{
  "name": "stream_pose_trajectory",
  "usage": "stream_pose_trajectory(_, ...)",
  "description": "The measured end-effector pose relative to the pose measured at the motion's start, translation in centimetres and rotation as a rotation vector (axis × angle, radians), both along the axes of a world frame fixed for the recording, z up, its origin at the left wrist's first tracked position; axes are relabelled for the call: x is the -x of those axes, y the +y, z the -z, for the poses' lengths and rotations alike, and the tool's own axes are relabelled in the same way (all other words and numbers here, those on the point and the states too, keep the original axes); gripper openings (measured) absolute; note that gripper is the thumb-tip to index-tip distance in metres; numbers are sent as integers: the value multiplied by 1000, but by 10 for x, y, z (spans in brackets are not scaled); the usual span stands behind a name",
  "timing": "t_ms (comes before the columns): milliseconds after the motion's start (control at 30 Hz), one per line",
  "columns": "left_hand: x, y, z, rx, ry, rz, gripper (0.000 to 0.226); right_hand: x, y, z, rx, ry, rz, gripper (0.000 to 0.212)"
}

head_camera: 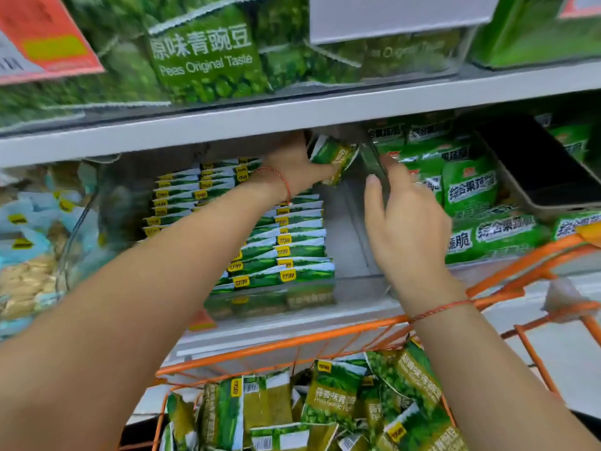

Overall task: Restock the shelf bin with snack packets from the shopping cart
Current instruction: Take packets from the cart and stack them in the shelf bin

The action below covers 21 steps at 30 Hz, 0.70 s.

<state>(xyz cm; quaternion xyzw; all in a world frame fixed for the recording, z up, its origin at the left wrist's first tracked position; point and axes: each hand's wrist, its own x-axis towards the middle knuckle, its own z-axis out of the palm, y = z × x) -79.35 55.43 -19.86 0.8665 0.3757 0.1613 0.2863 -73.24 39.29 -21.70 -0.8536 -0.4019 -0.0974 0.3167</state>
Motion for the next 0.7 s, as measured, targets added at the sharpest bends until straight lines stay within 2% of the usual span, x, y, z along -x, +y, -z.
stream_pose_trajectory(133, -4, 16, 9, -186, 131, 115, 50, 1, 0, 3, -38, -4, -1, 42)
stream_pose_trajectory(367, -23, 24, 2, -234, 448, 308, 53, 0, 2, 6, -89, -29, 6, 38)
stream_pose_trajectory(533, -36, 19, 9, -186, 537, 301, 55, 0, 4, 7, -104, -27, 24, 36)
stream_pose_trajectory(700, -38, 20, 17, -203, 554, 257, 71, 2, 5, 4, -134, 2, 24, 35)
